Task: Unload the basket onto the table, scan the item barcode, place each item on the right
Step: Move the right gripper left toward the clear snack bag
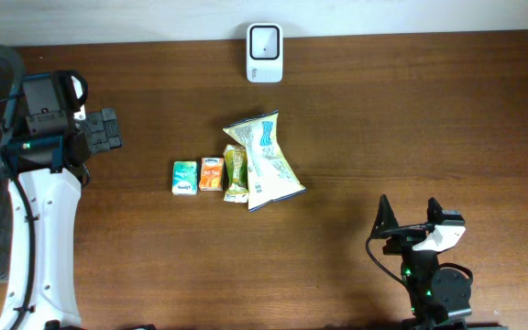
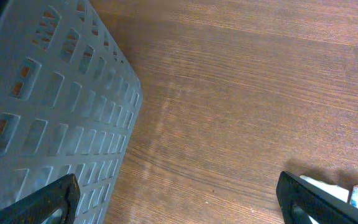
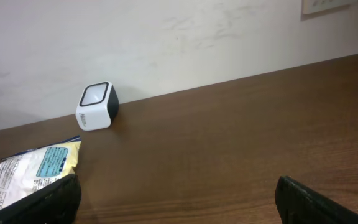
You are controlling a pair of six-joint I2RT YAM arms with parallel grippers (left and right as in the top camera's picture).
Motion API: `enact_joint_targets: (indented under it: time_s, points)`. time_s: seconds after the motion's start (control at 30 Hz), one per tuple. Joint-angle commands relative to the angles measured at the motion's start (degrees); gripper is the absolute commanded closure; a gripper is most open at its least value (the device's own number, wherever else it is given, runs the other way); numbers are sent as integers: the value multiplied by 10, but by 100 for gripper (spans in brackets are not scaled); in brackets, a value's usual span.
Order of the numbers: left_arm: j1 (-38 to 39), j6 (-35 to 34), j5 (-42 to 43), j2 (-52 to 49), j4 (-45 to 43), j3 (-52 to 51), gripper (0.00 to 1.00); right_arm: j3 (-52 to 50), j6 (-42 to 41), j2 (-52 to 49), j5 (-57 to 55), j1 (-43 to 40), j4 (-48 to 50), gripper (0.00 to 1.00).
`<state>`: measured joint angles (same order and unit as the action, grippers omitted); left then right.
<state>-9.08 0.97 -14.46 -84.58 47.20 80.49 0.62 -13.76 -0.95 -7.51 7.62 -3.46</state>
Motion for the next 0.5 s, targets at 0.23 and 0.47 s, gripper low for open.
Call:
enact_joint_targets:
  time_s: [0.23, 0.47]
  points:
    - [-2, -8, -10, 13, 1, 3, 1, -3, -4, 2, -3, 3, -5, 1]
    - [-2, -8, -10, 13, 1, 3, 1, -3, -2, 2, -54, 3, 10, 1]
